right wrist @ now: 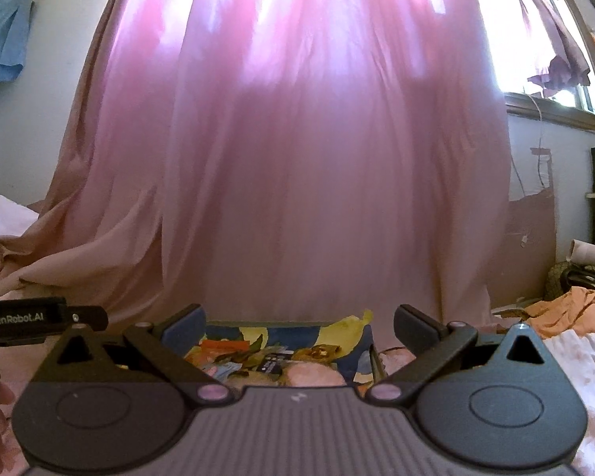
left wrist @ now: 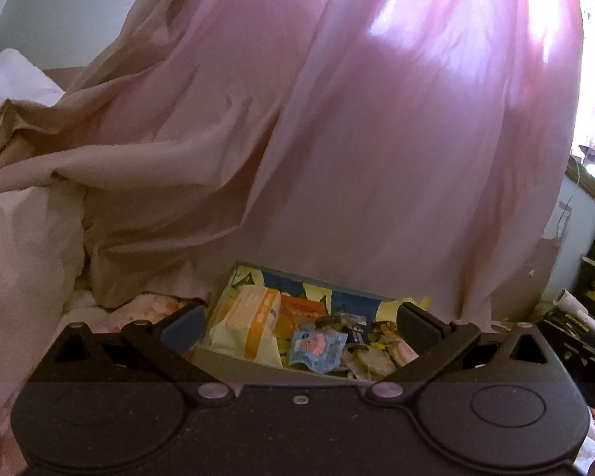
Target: Organize snacks
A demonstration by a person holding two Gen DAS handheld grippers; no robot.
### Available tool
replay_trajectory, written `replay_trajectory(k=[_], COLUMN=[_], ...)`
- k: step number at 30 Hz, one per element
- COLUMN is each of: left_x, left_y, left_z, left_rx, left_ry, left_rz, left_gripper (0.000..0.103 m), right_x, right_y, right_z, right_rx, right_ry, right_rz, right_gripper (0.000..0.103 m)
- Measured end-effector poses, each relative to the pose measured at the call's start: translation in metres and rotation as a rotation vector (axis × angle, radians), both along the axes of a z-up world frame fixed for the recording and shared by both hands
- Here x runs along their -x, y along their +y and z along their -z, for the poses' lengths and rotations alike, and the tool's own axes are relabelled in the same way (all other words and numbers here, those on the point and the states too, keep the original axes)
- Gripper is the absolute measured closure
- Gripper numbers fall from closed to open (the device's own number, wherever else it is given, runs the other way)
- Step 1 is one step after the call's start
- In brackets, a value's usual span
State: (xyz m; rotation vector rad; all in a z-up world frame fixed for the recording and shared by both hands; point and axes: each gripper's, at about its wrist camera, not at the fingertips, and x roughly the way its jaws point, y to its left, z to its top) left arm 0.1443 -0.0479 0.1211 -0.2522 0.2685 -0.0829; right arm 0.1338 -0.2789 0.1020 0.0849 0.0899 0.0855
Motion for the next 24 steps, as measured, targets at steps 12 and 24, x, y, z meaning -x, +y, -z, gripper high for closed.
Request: replay_trajectory(k=[12,24], left_x=[0.034,0.058], left_y=[0.01,0.02], left_z=[0.014,0.029], left_rx=[-0.045,-0.072], left_ry=[0.0,0.009], left_rz=[-0.002,-0.01], left_gripper=[0.001,0.001], right_x=[0.029,0.053], right_y=[0.004,0.011], right_z=[0.013,0.028], right_rx=[-0.02,-0.017], right_ry=[0.022,0.037], right_rz=[0.014,0.021], right_gripper=[0.0,0.0])
